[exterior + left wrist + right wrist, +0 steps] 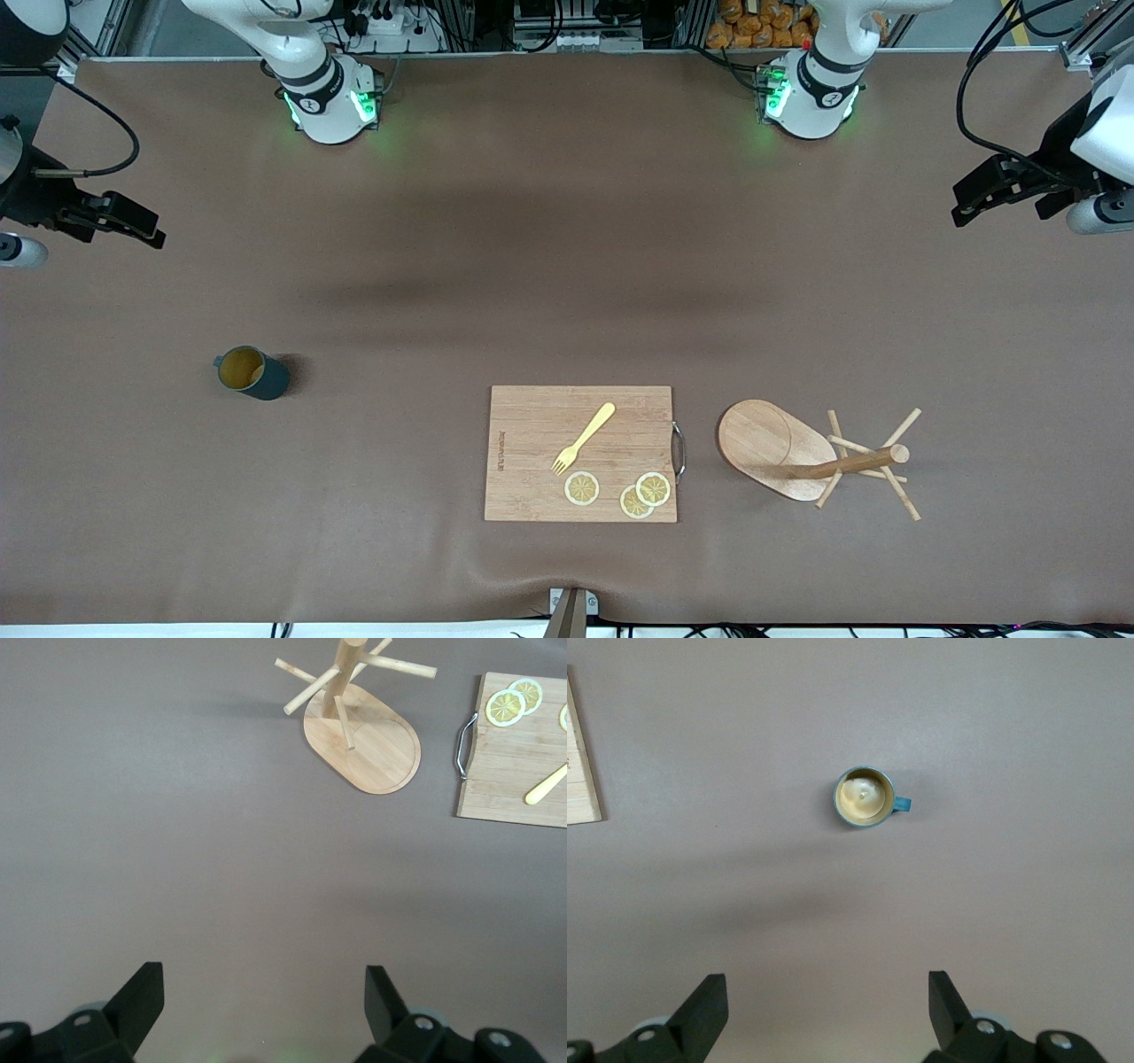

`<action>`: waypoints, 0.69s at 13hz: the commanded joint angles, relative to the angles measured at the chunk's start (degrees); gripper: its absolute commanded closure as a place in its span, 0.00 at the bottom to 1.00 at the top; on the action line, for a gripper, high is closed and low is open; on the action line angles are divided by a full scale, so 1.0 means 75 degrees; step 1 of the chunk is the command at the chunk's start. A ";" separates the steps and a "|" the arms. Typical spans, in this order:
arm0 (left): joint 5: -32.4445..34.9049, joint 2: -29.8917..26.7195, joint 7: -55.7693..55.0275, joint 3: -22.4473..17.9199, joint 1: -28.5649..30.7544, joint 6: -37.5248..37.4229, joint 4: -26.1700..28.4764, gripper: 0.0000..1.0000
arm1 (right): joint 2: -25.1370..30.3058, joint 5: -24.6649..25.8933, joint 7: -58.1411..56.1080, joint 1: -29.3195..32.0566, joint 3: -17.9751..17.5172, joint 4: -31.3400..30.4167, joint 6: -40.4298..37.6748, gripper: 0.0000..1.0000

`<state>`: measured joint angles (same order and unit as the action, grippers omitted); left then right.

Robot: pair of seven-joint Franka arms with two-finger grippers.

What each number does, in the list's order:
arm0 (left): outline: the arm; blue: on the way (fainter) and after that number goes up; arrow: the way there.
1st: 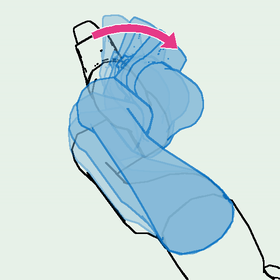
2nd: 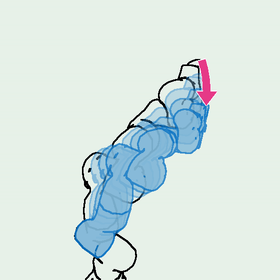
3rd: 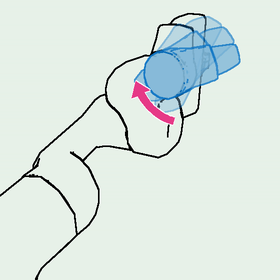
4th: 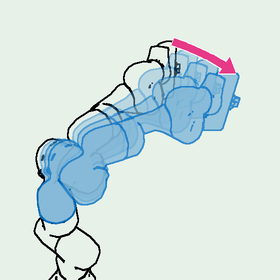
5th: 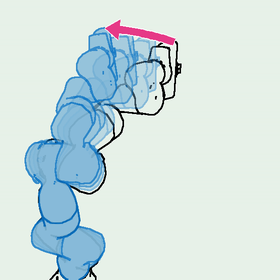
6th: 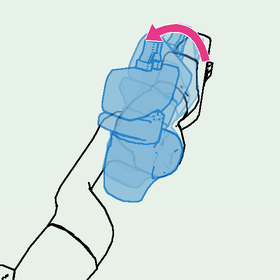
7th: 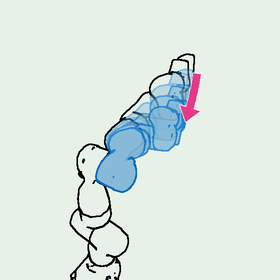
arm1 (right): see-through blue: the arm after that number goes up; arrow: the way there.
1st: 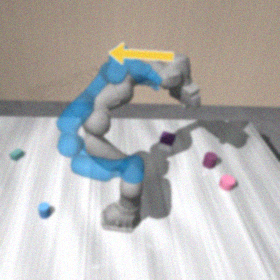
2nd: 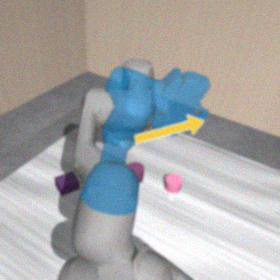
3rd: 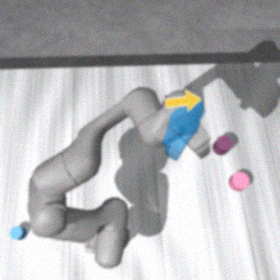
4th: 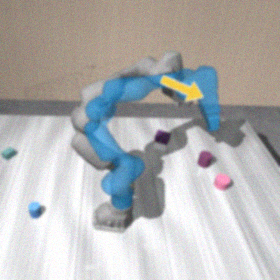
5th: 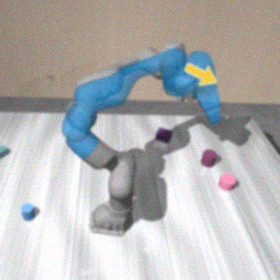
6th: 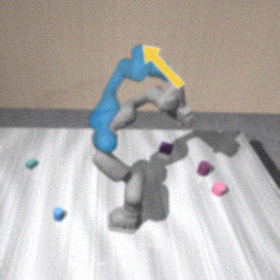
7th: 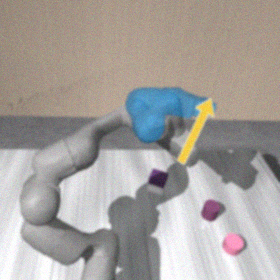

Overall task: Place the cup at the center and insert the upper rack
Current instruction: 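Reach the right gripper toward the teal mug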

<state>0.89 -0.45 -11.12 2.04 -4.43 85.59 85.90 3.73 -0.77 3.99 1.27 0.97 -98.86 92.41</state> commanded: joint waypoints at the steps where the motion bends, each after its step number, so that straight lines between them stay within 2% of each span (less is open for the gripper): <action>1: -0.0036 0.0118 0.0112 0.0010 0.0028 -0.0151 -0.0180 0.00 | 0.0135 0.0092 -0.0064 0.0042 -0.0070 -0.0049 0.0064 0.00; 5: -0.0001 0.0177 0.0065 -0.0014 0.0040 -0.0139 -0.0203 0.00 | -0.0028 0.0045 0.0122 0.0031 -0.0059 -0.0108 0.0217 0.00; 9: -0.0060 0.0421 0.0077 -0.0025 0.0040 -0.0080 -0.0226 0.00 | -0.0718 -0.0061 0.1668 -0.0145 -0.0071 -0.0084 0.0521 0.00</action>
<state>0.89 0.56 -11.12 1.91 -4.37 85.57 85.88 0.94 -0.98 12.04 0.69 0.44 -99.91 95.00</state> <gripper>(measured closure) 0.000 0.000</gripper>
